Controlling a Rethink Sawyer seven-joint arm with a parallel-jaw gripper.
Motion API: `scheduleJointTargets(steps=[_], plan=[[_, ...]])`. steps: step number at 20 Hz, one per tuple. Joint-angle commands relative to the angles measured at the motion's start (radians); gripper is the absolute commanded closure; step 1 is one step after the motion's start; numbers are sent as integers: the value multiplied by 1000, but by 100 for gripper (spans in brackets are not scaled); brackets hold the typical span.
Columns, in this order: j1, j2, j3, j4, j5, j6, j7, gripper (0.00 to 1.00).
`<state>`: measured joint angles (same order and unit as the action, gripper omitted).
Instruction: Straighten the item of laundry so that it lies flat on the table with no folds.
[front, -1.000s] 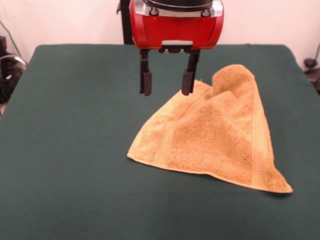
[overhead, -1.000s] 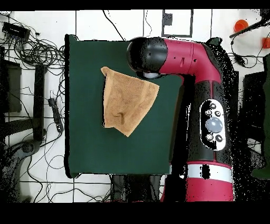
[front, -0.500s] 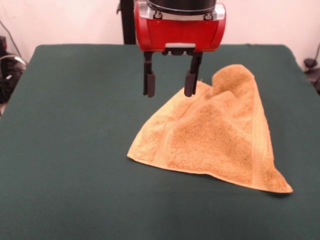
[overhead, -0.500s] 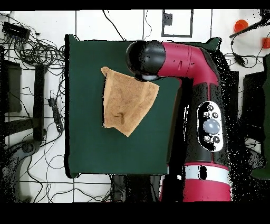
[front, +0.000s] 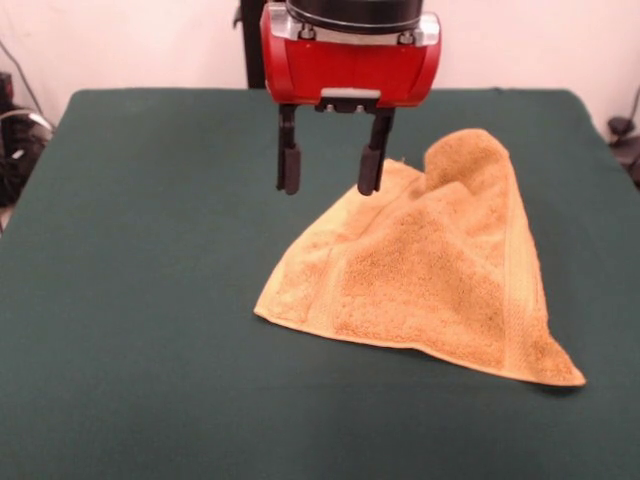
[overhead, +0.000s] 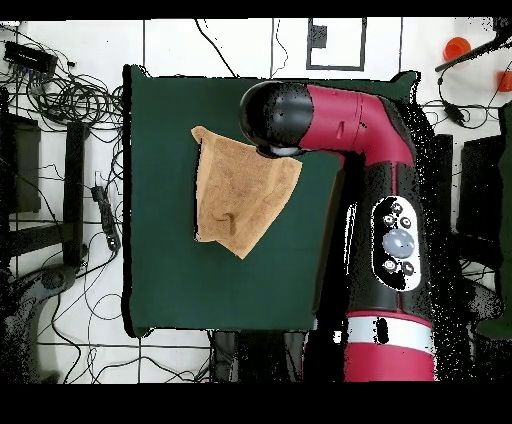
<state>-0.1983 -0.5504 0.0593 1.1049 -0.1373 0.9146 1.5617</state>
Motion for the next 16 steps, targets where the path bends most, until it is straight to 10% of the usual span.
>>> scheduleJointTargets(steps=[1,16], plan=[[46,27,11,167,47,-46,265,0],[66,23,-18,191,80,-54,281,0]])
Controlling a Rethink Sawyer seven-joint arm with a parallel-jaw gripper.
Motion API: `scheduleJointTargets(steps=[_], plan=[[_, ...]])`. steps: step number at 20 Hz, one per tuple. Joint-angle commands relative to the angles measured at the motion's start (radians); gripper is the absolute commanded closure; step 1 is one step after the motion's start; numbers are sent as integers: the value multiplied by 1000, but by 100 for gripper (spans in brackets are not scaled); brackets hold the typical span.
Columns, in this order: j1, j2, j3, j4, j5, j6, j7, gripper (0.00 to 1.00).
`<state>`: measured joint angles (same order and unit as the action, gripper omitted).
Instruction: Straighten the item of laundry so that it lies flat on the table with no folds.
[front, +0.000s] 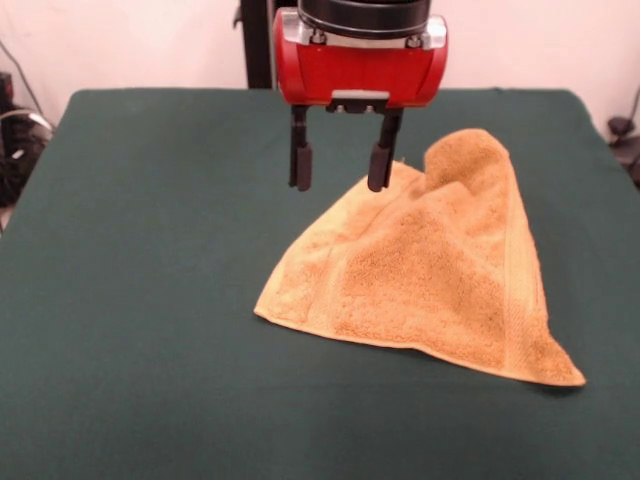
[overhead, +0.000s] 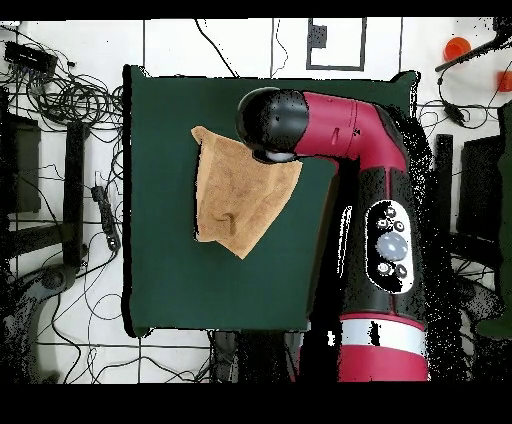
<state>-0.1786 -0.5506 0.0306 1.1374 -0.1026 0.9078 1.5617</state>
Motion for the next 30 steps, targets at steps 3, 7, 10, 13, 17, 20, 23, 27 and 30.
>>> scheduleJointTargets(steps=[3,7,10,13,17,20,23,27,30], plan=[[51,20,5,174,56,-58,287,0],[55,20,1,186,75,-69,297,0],[58,22,-4,191,87,-78,292,0],[59,18,-8,195,95,-79,279,0],[58,21,-8,194,108,-79,273,0],[61,27,-12,187,113,-75,271,0],[65,31,-17,181,113,-71,266,0],[66,32,-20,179,115,-71,267,0],[69,31,-24,179,112,-71,267,0]])
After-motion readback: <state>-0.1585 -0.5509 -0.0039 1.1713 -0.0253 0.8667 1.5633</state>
